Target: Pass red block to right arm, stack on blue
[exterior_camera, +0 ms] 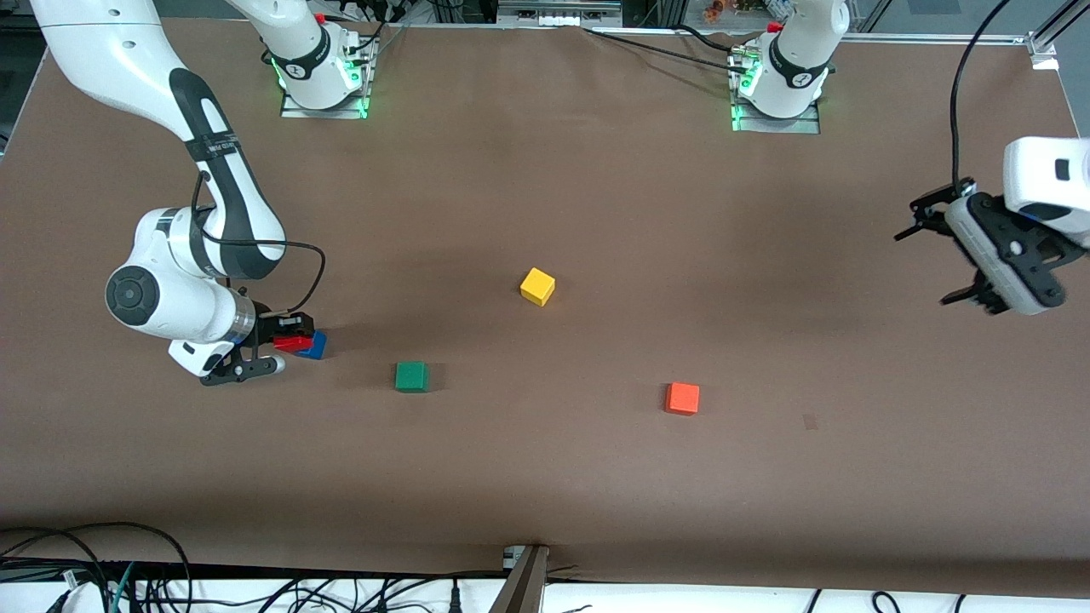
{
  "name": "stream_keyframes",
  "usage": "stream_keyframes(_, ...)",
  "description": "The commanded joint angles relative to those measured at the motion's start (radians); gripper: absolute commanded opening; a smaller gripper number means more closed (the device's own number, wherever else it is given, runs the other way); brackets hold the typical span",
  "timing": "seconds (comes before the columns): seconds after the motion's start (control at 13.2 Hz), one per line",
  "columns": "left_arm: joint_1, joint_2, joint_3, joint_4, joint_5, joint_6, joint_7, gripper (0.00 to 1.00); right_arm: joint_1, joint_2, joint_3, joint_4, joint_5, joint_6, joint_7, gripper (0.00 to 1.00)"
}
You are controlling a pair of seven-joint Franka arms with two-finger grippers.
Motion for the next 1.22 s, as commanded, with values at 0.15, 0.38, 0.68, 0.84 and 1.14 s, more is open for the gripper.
stream_keyframes(0.15, -0.014, -0.138, -0.055, -0.04, 0.078, -0.127, -0.361, 1.0, 0.001, 0.003, 0.001, -0.012, -0.023, 0.028, 0.018, 0.35)
stream_keyframes(0.38, -0.053, -0.18, -0.075, -0.051, 0.123, -0.13, -0.449, 1.0, -0.002, 0.0, -0.001, -0.01, -0.023, 0.025, 0.016, 1.0)
stream_keyframes(0.68, -0.332, -0.183, 0.215, -0.051, 0.172, -0.112, -0.599, 1.0, -0.004, -0.095, -0.001, 0.008, -0.023, -0.082, 0.015, 1.0)
stream_keyframes(0.84, -0.412, -0.183, 0.326, -0.063, 0.164, -0.112, -0.801, 1.0, -0.004, -0.159, -0.001, 0.046, -0.021, -0.177, 0.024, 1.0)
stream_keyframes(1.14, -0.437, -0.165, 0.429, -0.095, 0.062, -0.084, -0.839, 1.0, -0.005, -0.232, -0.027, 0.314, -0.024, -0.591, 0.125, 1.0)
